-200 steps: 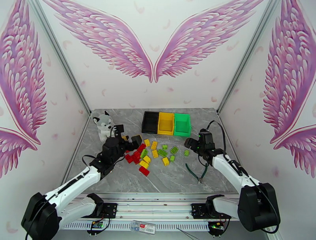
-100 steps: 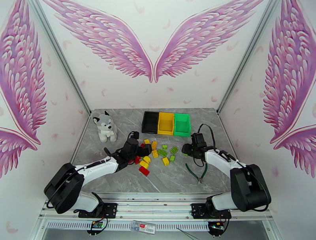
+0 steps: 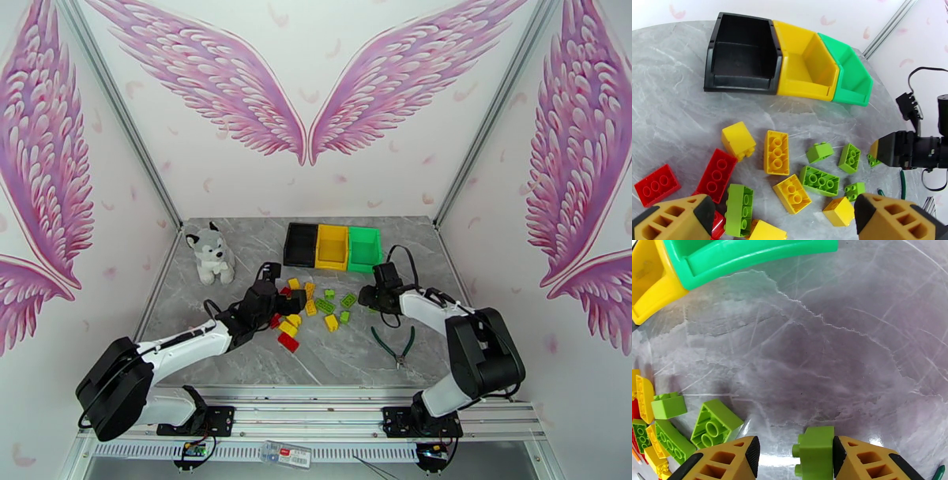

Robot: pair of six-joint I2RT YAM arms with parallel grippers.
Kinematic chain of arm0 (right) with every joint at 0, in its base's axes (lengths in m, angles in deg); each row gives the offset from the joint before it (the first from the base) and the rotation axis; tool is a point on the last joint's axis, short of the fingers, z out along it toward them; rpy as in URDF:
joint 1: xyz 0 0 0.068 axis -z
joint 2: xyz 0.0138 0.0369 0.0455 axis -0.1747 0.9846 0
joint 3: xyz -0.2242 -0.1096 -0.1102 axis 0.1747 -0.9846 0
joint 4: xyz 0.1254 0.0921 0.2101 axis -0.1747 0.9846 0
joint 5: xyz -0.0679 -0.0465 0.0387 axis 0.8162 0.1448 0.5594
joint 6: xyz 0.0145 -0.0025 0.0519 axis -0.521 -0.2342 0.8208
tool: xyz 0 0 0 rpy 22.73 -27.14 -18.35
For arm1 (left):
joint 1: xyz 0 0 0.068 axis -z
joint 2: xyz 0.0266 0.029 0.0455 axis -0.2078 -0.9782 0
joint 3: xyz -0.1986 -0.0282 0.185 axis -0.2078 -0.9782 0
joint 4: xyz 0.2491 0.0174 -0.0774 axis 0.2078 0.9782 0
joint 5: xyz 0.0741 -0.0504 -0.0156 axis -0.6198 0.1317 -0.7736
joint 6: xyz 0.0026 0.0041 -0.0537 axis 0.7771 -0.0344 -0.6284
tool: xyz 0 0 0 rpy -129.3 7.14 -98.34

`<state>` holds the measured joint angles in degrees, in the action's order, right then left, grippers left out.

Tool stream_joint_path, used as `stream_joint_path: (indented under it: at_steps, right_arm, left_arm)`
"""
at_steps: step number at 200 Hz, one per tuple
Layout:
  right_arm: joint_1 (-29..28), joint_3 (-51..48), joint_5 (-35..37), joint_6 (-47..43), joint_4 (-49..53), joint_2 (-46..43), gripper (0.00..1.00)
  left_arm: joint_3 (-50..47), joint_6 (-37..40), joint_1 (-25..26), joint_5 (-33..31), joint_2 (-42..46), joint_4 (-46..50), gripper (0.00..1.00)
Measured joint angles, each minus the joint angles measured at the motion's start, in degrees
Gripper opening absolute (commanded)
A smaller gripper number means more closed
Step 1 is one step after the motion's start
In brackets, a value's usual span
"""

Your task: Sort the legos into containers by color

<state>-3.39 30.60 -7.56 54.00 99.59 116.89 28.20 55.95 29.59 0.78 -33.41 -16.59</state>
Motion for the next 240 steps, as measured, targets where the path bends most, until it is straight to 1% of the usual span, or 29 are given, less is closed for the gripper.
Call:
stream_joint_path:
  at_steps: [28, 49, 58, 92, 126, 137, 161, 203, 226, 240]
  right_arm:
    - [0.00, 0.70, 0.42, -0.02, 0.66, 0.70, 0.51]
    - [0.00, 1.92, 0.42, -0.17, 1.46, 1.64, 0.42]
    - [0.00, 2.62, 0.39, -0.39, 1.60, 2.47, 0.40]
    - [0.00, 3.26, 0.37, -0.68, 2.19, 3.89, 0.37]
    - [0.00, 3.41, 0.31, -1.51, 2.16, 3.91, 0.22]
    - [0.00, 3.48, 0.17, -1.55, 2.14, 3.89, 0.18]
    - [0.00, 3.48, 0.00, -1.51, 1.97, 3.89, 0.15]
    - [-0.02, 3.93, -0.70, -0.87, 1.40, 2.45, 0.15]
    - [0.00, 8.17, -0.26, -0.04, 2.23, 2.51, 0.15]
    - [-0.02, 13.46, 0.61, 0.20, 2.80, 3.23, 0.16]
  left_arm:
    - [0.15, 0.94, 0.00, 4.50, -0.07, -0.61, 0.99]
    - [0.15, 1.31, 0.00, 6.86, -0.72, -0.72, 0.99]
    - [0.17, 1.38, 0.00, 7.48, -1.27, -0.79, 0.99]
    - [0.22, 1.55, -0.02, 8.92, -3.28, -0.79, 0.99]
    - [0.24, 1.77, 0.00, 9.92, -4.20, -0.85, 0.99]
    - [0.26, 1.70, -0.02, 10.19, -4.24, -0.87, 0.99]
    - [0.26, 1.95, 0.00, 10.56, -4.24, -1.18, 0.99]
    - [0.26, 3.28, 0.00, 11.02, -4.15, -1.68, 0.99]
    - [0.26, 4.02, 0.00, 10.21, -3.58, -1.64, 0.99]
    - [0.26, 4.70, 0.00, 9.25, -2.91, -1.60, 0.99]
